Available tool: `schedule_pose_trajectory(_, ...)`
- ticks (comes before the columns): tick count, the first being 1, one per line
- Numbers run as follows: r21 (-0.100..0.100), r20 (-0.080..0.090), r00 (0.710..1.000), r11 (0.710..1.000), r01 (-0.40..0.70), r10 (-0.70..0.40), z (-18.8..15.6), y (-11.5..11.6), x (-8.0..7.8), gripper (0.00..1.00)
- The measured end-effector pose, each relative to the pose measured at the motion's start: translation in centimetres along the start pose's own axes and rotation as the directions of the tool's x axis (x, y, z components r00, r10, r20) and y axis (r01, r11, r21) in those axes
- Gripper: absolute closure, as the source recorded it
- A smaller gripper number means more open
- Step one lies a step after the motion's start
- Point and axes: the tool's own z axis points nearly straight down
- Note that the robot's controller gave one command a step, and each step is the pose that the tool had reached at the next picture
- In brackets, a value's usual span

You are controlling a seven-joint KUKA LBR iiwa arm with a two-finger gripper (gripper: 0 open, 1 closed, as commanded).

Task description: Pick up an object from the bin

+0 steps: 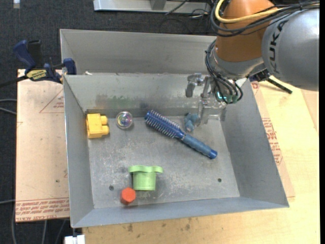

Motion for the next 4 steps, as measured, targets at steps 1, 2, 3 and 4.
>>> schedule_pose_trajectory(1,-0.001,0.0,0.985,0.985,-0.172,0.172,15.2,3.1,1.6,0.0)
schedule_pose_trajectory(2,-0.001,0.007,0.986,0.986,-0.165,0.165,11.6,3.7,3.3,0.0)
schedule_pose_trajectory(3,-0.003,0.005,0.919,0.919,-0.394,0.394,11.8,4.9,4.8,0.0)
schedule_pose_trajectory(4,-0.003,0.003,0.89,0.89,-0.456,0.456,14.9,5.1,4.8,0.0)
